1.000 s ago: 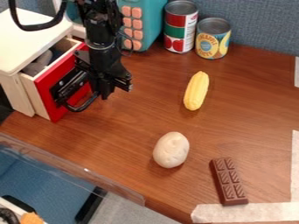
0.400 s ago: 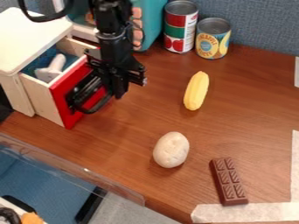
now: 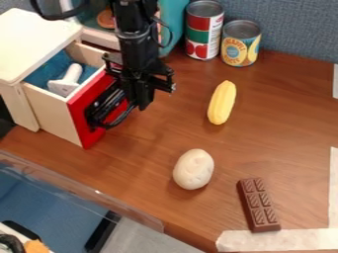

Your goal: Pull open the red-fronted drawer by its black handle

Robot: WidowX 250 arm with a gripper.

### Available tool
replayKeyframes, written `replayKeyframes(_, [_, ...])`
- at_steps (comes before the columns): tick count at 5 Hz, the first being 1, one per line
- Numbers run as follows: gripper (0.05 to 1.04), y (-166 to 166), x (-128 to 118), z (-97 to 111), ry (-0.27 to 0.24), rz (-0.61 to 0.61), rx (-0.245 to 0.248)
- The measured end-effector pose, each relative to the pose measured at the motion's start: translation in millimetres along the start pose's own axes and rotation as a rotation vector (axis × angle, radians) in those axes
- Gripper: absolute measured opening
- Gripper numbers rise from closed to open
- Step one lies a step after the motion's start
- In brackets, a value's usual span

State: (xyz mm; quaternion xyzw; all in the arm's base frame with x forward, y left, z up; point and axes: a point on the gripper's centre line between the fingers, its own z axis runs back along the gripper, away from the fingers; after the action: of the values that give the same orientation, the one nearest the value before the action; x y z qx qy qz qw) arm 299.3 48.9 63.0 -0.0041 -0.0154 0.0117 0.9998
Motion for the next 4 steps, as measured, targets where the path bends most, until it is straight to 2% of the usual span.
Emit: replayKeyframes(4, [0.127,-16.7,-0.7,0.4,0.000,-0.012,-0.021])
